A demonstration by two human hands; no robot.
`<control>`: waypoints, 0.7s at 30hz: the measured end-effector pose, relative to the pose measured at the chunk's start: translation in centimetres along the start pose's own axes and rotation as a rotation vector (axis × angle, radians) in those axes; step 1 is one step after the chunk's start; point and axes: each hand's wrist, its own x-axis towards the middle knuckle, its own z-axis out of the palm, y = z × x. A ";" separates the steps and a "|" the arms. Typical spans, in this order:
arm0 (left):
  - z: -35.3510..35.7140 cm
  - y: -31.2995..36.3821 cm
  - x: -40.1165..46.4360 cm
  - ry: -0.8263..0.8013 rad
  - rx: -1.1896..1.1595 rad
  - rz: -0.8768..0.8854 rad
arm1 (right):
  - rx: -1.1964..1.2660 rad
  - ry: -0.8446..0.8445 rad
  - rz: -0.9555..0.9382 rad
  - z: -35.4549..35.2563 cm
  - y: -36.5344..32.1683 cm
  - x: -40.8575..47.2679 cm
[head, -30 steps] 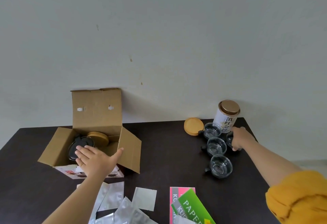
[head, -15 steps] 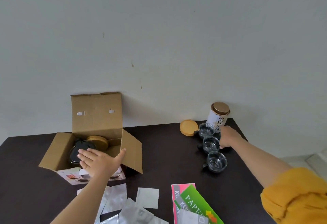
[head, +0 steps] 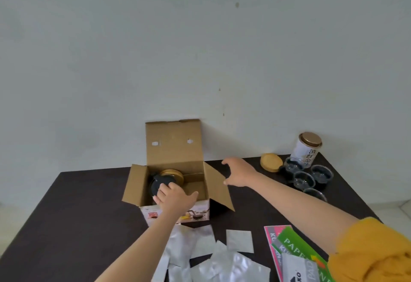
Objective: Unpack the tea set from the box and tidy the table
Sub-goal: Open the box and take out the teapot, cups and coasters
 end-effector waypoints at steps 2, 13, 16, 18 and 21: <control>-0.6 -1.5 0.2 0.022 -0.004 0.074 | 0.033 0.011 -0.041 1.1 -3.6 0.4; -2.2 -10.7 3.3 0.060 0.335 0.464 | 0.271 0.007 0.145 6.8 -12.3 4.0; -2.1 -11.6 3.8 0.027 0.369 0.522 | 0.478 0.032 0.281 8.3 -12.8 5.6; -1.9 -11.8 4.1 0.019 0.354 0.543 | 0.629 0.047 0.367 9.0 -13.1 6.7; -1.7 -11.9 4.3 0.006 0.338 0.565 | 0.880 0.014 0.525 9.3 -13.6 7.9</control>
